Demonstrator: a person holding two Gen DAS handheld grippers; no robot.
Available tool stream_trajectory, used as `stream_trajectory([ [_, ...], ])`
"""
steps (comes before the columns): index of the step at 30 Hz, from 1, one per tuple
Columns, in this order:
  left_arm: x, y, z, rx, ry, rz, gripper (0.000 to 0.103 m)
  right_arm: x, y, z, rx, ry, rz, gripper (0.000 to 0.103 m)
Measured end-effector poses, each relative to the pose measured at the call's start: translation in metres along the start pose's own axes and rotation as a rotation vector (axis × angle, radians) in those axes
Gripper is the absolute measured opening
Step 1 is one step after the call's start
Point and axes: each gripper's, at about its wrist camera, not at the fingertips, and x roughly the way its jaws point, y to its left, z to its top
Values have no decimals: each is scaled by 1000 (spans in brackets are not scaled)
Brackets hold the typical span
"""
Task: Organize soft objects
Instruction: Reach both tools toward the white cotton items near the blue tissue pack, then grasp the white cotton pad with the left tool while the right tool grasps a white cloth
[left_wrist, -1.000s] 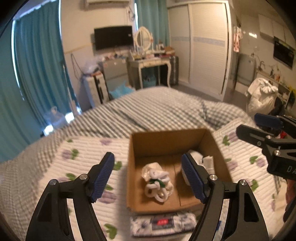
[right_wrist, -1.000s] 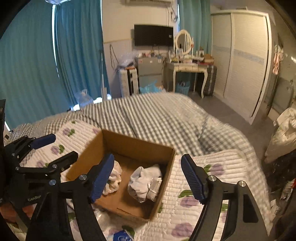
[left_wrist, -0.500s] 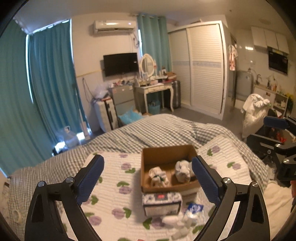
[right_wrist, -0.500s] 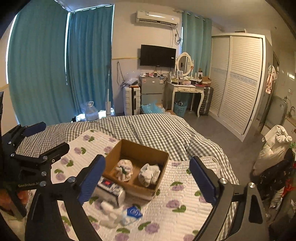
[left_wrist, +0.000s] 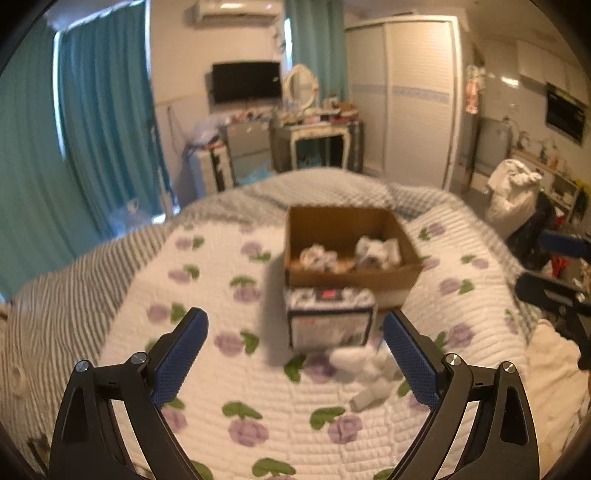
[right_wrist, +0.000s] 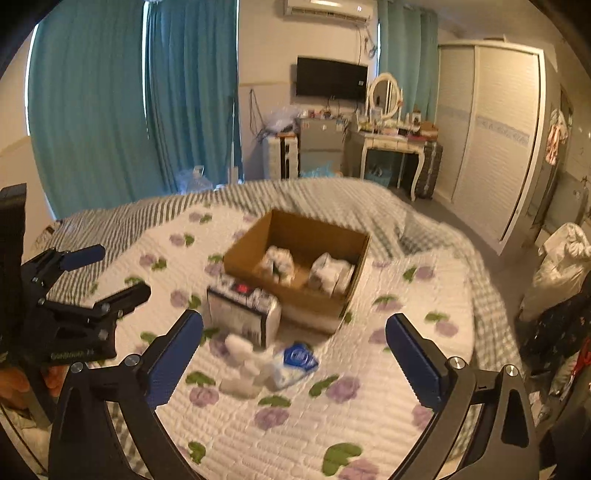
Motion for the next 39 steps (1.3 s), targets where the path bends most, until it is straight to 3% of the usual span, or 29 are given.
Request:
stream_trajectory([
  [13,76,-1,-56,29,134,24,97,123,21,-69,-22,230,61,100],
  [16,90,5,-62,30,157,41,97,144,29,-82,-31,285,98,95],
  [24,113,19,-81,0,204,50,97,191,59,-111,-58,430,147,67],
  [33,115,28,-86,-36,222,24,97,215,62,-114,-18,470,123,50],
  [34,116,28,-87,-35,223,21,97,213,63,-114,-23,464,119,47],
  [35,115,28,-87,-30,224,20,97,211,63,-114,-27,458,115,30],
  [39,112,24,-86,-19,221,9,97,198,56,-112,-9,423,131,31],
])
